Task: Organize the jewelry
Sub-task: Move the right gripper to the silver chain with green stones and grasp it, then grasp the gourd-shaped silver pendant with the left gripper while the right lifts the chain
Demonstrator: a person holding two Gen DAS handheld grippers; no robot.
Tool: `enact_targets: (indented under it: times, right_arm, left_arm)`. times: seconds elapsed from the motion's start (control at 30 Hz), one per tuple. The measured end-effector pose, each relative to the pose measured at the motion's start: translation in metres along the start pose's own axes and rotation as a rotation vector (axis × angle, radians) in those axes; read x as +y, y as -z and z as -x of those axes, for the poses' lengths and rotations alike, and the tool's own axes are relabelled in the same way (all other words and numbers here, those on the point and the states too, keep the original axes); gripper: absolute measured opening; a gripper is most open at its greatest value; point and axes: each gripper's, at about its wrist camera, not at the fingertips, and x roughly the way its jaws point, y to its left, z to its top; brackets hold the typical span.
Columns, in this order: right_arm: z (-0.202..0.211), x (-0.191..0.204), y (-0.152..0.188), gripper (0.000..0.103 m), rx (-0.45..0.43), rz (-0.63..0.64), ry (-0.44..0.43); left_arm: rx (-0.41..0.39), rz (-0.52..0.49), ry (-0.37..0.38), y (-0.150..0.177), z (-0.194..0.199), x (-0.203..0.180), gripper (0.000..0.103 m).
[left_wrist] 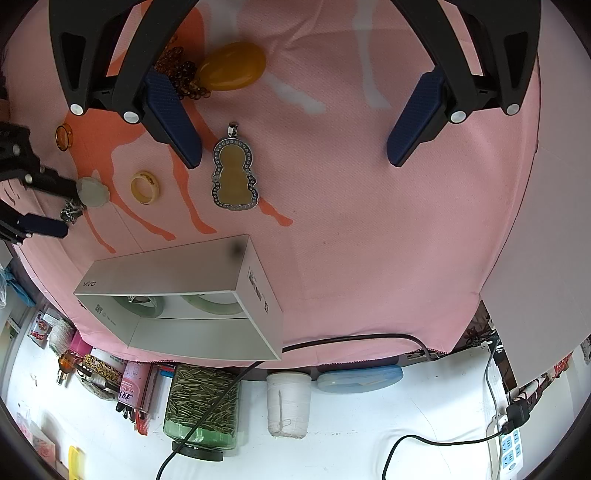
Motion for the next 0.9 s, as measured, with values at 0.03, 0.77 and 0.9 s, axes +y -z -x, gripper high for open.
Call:
enact_targets:
  times: [0.03, 0.77, 0.9]
  right_arm:
    - [0.001, 0.001, 0.000, 0.037, -0.003, 0.003, -0.002]
    - [0.003, 0.002, 0.006, 0.030, -0.007, 0.022, -0.002]
    - [0.003, 0.002, 0.006, 0.030, -0.007, 0.017, -0.003]
  left_arm:
    - [0.000, 0.000, 0.000, 0.000, 0.000, 0.000, 0.099]
    - [-0.044, -0.078, 0.073, -0.004, 0.003, -0.019, 0.053]
    - [-0.056, -0.095, 0.100, -0.002, 0.007, -0.025, 0.027]
